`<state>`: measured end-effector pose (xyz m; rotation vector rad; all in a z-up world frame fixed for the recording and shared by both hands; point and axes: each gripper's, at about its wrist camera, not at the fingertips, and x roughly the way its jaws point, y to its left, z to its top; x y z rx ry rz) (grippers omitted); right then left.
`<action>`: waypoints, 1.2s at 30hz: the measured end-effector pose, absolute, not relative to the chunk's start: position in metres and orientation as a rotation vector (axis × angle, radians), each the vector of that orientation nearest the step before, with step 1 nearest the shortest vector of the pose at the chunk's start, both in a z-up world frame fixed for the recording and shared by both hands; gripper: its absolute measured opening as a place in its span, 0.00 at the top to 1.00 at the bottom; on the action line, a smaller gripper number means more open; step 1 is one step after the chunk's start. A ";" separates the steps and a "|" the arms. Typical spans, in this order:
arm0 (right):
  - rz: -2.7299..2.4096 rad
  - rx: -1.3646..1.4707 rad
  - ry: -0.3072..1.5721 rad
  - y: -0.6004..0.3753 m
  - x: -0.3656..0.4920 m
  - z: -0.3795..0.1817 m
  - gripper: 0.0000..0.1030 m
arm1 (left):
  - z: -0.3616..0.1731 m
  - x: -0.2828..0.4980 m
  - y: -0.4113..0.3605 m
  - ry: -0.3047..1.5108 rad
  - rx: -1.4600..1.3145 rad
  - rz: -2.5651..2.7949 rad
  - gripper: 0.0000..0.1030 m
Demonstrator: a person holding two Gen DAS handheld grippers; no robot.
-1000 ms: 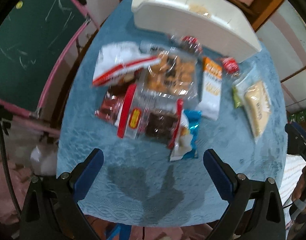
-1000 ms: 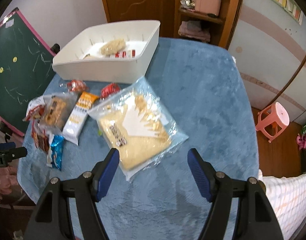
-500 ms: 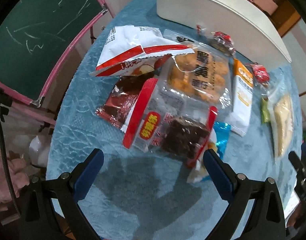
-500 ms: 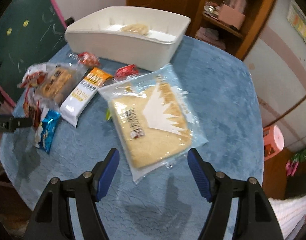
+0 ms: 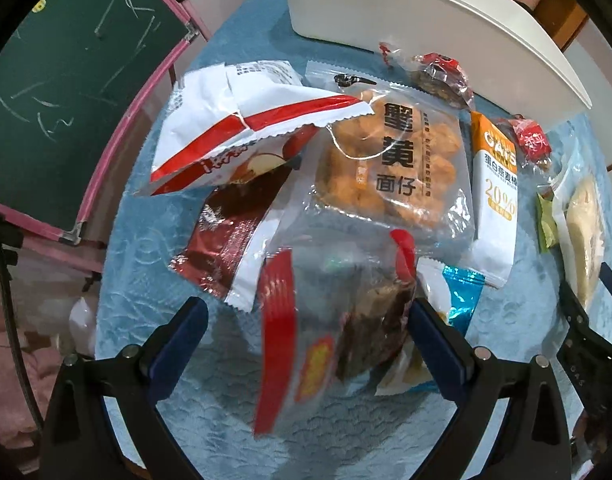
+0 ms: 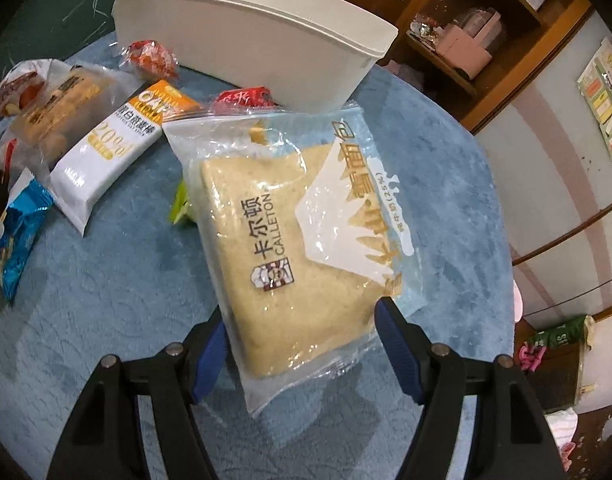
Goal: Organize snacks
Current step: 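Grasp the Calleton bread bag with the right tool while the left tool grasps the red-striped bag, then carry both bags over the white basket and lower the bread bag inside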
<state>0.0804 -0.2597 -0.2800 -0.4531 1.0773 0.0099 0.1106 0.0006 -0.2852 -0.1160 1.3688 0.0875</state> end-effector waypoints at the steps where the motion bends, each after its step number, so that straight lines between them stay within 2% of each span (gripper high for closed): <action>1: 0.019 -0.439 1.079 -0.262 0.082 -0.279 0.37 | -0.287 0.113 0.002 1.377 -0.123 0.085 0.05; 4: 0.023 -0.411 1.078 -0.269 0.085 -0.276 0.45 | -0.296 0.118 0.006 1.410 -0.171 0.062 0.15; 6: 0.024 -0.396 1.062 -0.271 0.084 -0.270 0.52 | -0.303 0.119 0.007 1.456 -0.203 0.060 0.31; 8: 0.021 -0.389 1.053 -0.271 0.082 -0.266 0.58 | -0.302 0.119 0.005 1.456 -0.186 0.078 0.35; 9: 0.020 -0.378 1.050 -0.273 0.081 -0.262 0.61 | -0.301 0.118 0.004 1.457 -0.191 0.068 0.46; 10: 0.019 -0.368 1.047 -0.273 0.079 -0.259 0.63 | -0.298 0.117 0.003 1.457 -0.199 0.060 0.50; 11: 0.016 -0.347 1.046 -0.275 0.078 -0.255 0.64 | -0.297 0.117 0.003 1.459 -0.210 0.052 0.58; 18: 0.012 -0.100 1.037 -0.308 0.072 -0.215 0.70 | -0.280 0.106 0.003 1.473 -0.255 0.007 0.59; 23: 0.032 0.018 0.991 -0.320 0.060 -0.179 0.71 | -0.240 0.089 -0.001 1.425 -0.268 -0.079 0.59; 36: 0.189 0.214 0.799 -0.310 0.059 -0.079 0.71 | -0.077 0.122 -0.021 1.034 -0.219 -0.260 0.59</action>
